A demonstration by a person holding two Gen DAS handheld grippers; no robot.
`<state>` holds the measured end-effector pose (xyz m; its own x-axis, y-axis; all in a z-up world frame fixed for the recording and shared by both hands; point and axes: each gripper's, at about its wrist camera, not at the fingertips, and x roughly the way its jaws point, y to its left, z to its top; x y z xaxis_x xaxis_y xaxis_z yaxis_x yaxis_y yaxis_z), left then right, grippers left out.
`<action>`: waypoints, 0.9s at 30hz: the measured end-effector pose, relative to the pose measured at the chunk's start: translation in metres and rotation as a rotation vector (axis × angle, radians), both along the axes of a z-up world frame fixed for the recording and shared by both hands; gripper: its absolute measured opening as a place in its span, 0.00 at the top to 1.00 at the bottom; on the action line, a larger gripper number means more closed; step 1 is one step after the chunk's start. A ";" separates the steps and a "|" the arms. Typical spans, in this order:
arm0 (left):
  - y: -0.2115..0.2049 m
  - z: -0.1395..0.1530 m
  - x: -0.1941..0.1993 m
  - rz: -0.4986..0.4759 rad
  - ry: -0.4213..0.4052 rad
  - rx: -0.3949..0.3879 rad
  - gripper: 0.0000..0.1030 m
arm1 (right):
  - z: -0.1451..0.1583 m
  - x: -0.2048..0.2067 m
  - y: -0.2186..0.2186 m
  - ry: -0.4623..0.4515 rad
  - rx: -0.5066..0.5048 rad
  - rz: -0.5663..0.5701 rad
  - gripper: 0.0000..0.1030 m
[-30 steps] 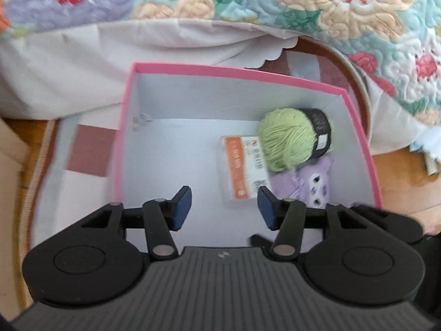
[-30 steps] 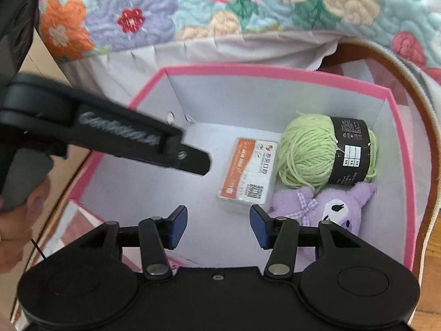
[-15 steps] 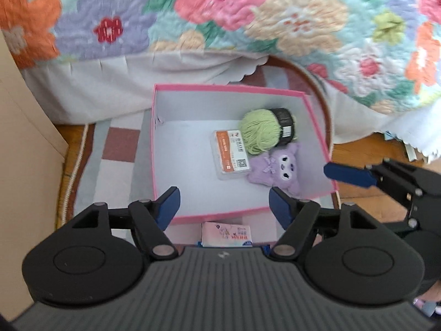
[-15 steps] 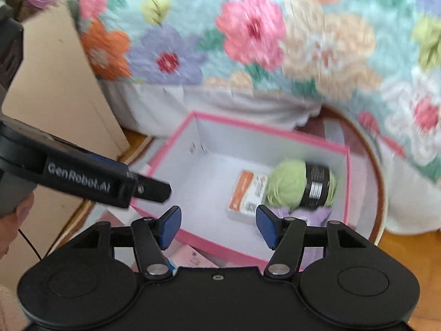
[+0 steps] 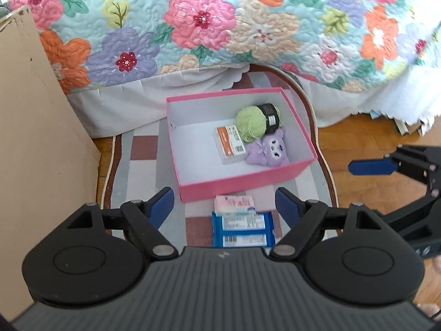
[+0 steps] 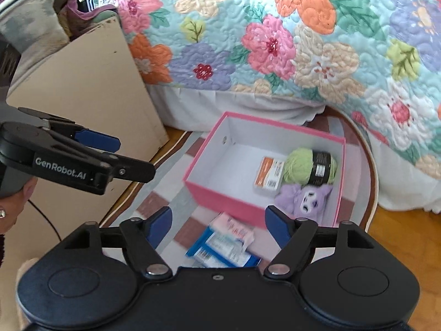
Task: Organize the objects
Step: 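Open the right tool and withdraw it toward the blue wipe pack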
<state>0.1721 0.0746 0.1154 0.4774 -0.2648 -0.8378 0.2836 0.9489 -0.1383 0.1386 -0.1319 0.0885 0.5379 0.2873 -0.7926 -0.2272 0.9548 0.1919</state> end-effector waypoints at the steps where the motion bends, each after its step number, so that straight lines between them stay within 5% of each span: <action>1: 0.000 0.001 -0.006 -0.007 0.002 0.004 0.20 | 0.001 -0.005 -0.001 0.009 0.009 0.003 0.20; 10: 0.005 -0.025 -0.044 -0.003 0.067 -0.019 0.16 | -0.025 -0.040 -0.002 0.096 0.099 0.020 0.12; 19: 0.010 -0.073 -0.045 0.008 0.059 -0.016 0.15 | -0.063 -0.057 0.006 -0.090 0.035 0.091 0.08; 27: 0.023 -0.124 -0.033 0.096 0.042 0.012 0.15 | -0.103 -0.051 0.008 -0.028 0.069 0.202 0.08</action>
<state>0.1394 0.0974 -0.0086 0.4647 -0.2097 -0.8603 0.1854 0.9731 -0.1370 0.0874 -0.1240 -0.0145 0.4850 0.4448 -0.7530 -0.4189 0.8740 0.2465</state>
